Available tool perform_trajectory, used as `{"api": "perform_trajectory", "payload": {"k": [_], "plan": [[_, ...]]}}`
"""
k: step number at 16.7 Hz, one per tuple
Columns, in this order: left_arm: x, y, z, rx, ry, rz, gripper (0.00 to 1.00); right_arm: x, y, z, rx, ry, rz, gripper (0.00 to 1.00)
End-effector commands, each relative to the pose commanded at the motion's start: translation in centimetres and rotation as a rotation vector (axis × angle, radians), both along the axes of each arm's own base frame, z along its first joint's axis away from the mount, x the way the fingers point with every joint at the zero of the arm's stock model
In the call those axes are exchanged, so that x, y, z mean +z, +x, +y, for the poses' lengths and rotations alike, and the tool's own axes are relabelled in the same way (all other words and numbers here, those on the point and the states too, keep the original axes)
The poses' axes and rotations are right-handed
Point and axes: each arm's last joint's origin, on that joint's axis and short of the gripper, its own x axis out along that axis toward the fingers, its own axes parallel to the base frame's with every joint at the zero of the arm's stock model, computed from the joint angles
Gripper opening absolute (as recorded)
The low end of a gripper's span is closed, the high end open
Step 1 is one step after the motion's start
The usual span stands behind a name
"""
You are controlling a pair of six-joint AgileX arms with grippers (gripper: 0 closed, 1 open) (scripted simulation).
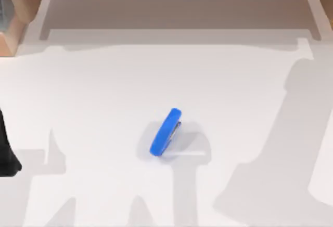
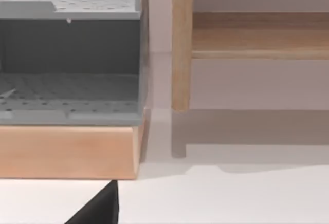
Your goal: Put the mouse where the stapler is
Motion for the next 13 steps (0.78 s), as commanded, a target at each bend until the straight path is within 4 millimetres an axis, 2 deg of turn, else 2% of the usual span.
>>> {"api": "perform_trajectory", "payload": {"k": [2,5,7,10,13], "plan": [[0.0,0.0,0.0,0.000,0.000,0.000,1.00,1.4,-0.1,-0.1,-0.010,-0.013,-0.026,0.00],[0.0,0.0,0.0,0.000,0.000,0.000,1.00,5.1,-0.9,0.1,-0.053,-0.045,-0.073,0.00],[0.0,0.0,0.0,0.000,0.000,0.000,1.00,7.8,-1.7,1.0,-0.090,-0.064,-0.101,0.00],[0.0,0.0,0.0,0.000,0.000,0.000,1.00,11.2,-2.9,3.5,-0.150,-0.081,-0.132,0.00],[0.0,0.0,0.0,0.000,0.000,0.000,1.00,13.7,-4.1,7.2,-0.208,-0.084,-0.155,0.00]]}}
